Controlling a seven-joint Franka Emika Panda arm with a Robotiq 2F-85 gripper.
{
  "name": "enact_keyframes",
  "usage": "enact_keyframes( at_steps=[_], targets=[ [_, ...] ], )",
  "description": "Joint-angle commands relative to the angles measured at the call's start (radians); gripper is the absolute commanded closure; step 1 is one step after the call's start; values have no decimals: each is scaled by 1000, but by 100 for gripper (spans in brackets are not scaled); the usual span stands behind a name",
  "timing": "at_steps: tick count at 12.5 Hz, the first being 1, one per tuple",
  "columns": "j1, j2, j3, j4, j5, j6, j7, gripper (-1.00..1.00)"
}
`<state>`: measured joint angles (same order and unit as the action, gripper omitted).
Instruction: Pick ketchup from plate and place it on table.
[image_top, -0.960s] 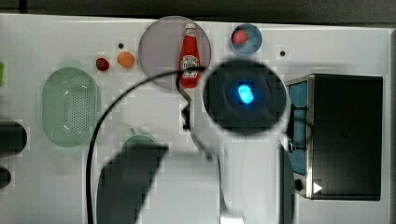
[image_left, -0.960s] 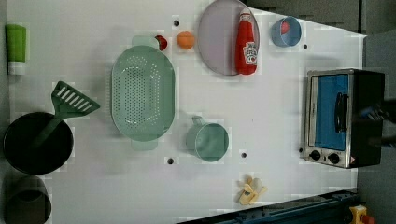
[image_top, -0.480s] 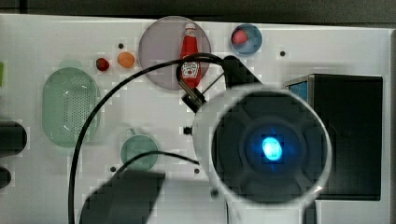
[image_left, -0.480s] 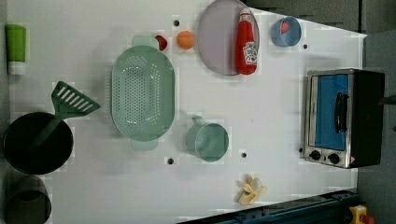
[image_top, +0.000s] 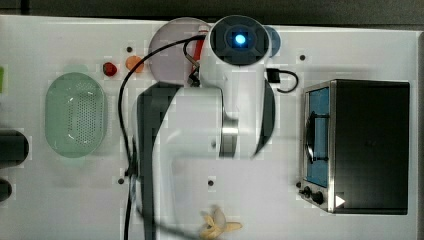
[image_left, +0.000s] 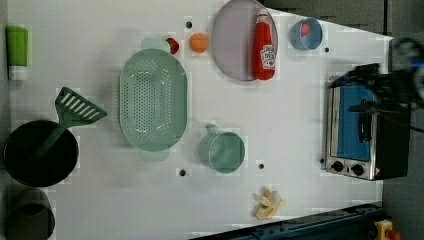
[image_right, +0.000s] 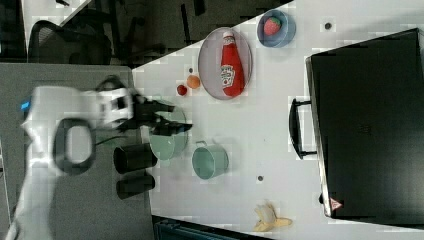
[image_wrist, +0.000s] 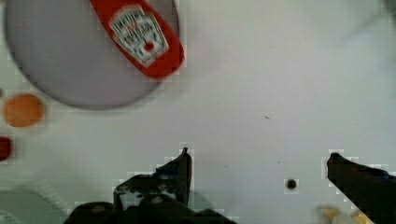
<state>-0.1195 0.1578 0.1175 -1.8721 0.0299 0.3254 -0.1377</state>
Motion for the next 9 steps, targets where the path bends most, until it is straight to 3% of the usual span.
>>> enact_keyframes(
  at_steps=[1,6,9],
  targets=[
    [10,61,24,10,0,110,-225,-100],
    [11,247,24,67,-3,265,-475,-100],
    [14,353,24,131,-14,287,-497,-100]
  ],
)
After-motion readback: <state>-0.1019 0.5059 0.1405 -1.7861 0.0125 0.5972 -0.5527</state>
